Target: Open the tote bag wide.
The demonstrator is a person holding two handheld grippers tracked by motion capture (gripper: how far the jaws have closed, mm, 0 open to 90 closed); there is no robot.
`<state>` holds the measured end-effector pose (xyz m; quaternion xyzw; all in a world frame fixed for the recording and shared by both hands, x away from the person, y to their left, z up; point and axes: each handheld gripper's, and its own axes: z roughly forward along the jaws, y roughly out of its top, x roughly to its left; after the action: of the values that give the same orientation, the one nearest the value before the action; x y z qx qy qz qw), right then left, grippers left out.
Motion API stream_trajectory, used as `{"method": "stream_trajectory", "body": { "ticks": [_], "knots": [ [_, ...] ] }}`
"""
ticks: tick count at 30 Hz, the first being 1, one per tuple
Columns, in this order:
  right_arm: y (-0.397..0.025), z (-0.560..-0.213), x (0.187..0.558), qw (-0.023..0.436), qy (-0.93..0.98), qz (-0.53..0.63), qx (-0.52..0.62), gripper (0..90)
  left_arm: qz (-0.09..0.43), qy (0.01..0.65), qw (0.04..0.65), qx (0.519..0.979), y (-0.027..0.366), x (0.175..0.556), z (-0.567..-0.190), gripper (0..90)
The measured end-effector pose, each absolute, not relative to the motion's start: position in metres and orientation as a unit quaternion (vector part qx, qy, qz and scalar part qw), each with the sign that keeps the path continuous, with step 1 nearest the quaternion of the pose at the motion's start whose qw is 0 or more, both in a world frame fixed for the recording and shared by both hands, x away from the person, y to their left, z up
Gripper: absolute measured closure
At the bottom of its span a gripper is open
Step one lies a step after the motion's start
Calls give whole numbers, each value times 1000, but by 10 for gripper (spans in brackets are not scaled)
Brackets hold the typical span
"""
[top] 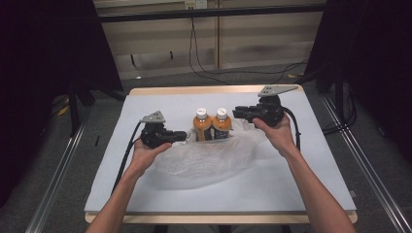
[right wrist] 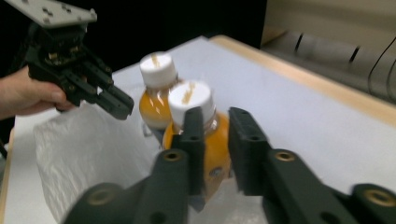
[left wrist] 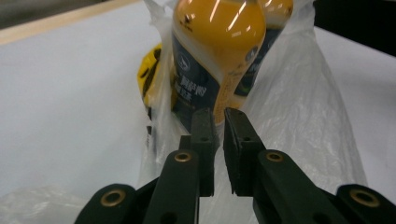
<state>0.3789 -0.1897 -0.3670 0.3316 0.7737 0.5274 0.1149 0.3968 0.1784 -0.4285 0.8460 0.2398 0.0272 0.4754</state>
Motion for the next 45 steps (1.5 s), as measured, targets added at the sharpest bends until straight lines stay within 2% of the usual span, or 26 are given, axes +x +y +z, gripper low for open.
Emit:
{"method": "stream_trajectory", "body": {
  "ticks": [2,7,10,18,27,29,33,36,39,40,45],
  "knots": [
    [-187,-385,386,99,799,486,340,887,29,242,451,858,174,398,-435,829],
    [-192,-414,394,74,820,444,354,900,23,243,428,870,170,401,-446,829],
    [-191,-435,400,62,835,410,362,900,13,234,407,883,166,402,-454,871],
    [-169,-452,405,45,868,363,336,900,5,221,392,893,156,401,-462,875],
    [-164,-465,405,31,895,310,320,900,-5,158,318,935,146,388,-468,860],
    [-163,-468,402,35,910,284,300,900,10,139,298,944,148,383,-466,872],
    [-165,-465,398,51,922,264,277,835,16,141,284,948,155,384,-464,875],
    [-173,-463,394,69,932,247,257,763,54,125,250,959,160,387,-460,874],
    [-179,-463,394,69,931,246,259,729,65,124,242,960,159,389,-460,873],
    [-184,-462,394,78,932,237,261,674,82,124,224,963,157,394,-458,873],
    [-188,-462,400,79,931,233,268,591,93,134,213,963,155,407,-458,875]
  ]
}}
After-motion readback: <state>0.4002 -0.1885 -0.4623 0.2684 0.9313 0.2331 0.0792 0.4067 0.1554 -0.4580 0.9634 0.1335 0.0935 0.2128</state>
